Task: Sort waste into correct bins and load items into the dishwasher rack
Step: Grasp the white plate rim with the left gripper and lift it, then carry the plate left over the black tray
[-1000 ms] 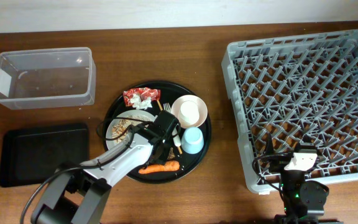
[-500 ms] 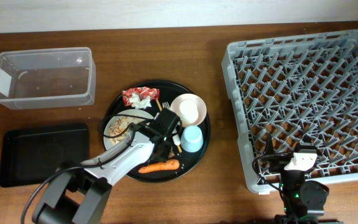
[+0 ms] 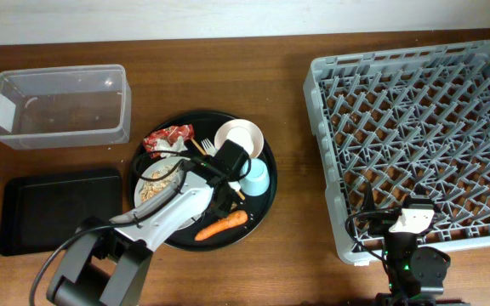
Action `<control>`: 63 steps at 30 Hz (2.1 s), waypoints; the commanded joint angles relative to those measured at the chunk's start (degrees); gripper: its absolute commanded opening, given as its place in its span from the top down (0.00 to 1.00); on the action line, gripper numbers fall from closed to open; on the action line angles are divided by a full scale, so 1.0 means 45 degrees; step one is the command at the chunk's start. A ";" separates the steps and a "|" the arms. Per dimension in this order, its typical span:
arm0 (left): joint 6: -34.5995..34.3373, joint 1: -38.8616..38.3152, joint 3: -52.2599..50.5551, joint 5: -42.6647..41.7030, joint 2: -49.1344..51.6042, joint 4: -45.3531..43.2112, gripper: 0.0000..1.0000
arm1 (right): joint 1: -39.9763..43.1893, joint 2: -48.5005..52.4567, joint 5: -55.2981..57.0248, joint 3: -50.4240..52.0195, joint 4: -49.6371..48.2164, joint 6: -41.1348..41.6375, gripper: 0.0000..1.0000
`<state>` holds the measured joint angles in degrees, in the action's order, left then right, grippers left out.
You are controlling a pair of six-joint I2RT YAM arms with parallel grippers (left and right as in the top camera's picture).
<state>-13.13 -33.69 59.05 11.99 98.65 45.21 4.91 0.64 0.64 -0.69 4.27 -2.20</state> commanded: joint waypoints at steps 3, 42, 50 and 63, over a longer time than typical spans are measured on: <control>-0.0117 0.0044 0.0826 0.0350 0.0146 0.0554 0.99 | 0.0083 -0.0049 0.0155 0.0083 0.0063 -0.0083 0.01; -0.1472 0.0913 0.2380 0.1666 -0.2589 0.2841 1.00 | 0.0083 -0.0049 0.0155 0.0083 0.0063 -0.0083 0.01; -0.1452 0.3551 0.2380 0.0223 -0.2783 0.2739 1.00 | 0.0083 -0.0049 0.0155 0.0083 0.0068 -0.0083 0.01; -0.1069 0.6912 0.2375 -0.2511 -0.2783 0.1311 0.99 | 0.0083 -0.0049 0.0155 0.0083 0.0063 -0.0083 0.01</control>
<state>-19.07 -5.80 68.20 5.58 88.16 52.23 4.91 0.64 0.64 -0.69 4.29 -2.22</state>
